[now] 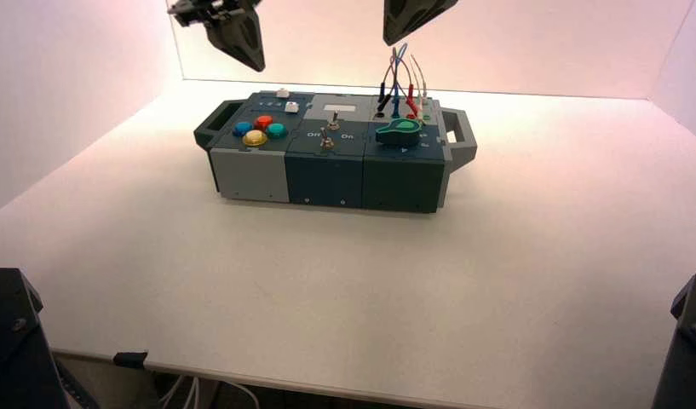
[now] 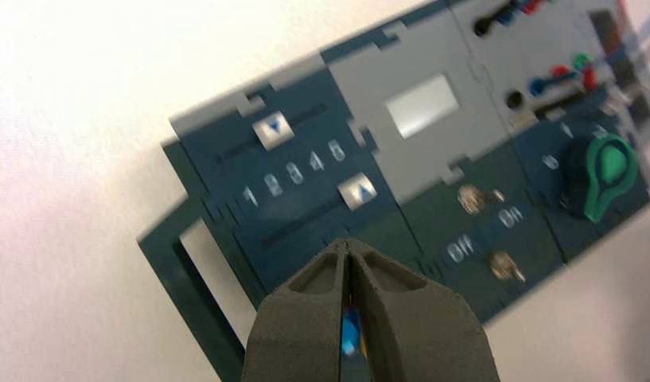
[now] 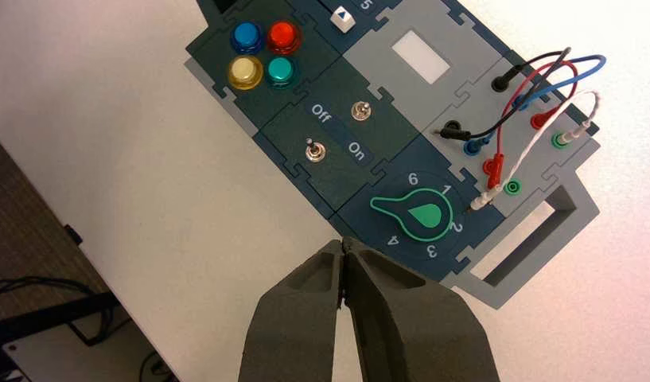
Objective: Move the top slider to position 3.
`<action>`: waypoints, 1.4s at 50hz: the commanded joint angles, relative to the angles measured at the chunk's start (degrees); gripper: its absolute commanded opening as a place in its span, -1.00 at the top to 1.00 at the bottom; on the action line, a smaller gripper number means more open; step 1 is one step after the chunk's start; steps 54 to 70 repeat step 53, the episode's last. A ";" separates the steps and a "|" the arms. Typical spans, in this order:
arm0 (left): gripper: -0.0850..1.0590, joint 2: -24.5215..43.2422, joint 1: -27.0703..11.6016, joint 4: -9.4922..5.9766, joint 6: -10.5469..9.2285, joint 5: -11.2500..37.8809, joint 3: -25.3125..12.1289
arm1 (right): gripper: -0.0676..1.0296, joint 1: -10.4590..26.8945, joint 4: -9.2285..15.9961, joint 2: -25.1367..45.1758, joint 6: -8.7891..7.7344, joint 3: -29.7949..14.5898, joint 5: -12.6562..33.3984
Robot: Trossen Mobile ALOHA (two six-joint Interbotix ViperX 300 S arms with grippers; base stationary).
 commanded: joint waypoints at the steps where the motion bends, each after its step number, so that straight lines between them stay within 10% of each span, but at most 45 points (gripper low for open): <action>1: 0.90 -5.36 -0.79 -0.35 -0.09 0.62 0.79 | 0.92 0.09 0.00 -1.76 -0.09 -1.93 0.00; 70: 0.90 -10.28 -0.88 -0.26 0.09 -0.09 3.25 | 0.92 0.09 -3.34 -3.52 -1.14 -0.88 2.72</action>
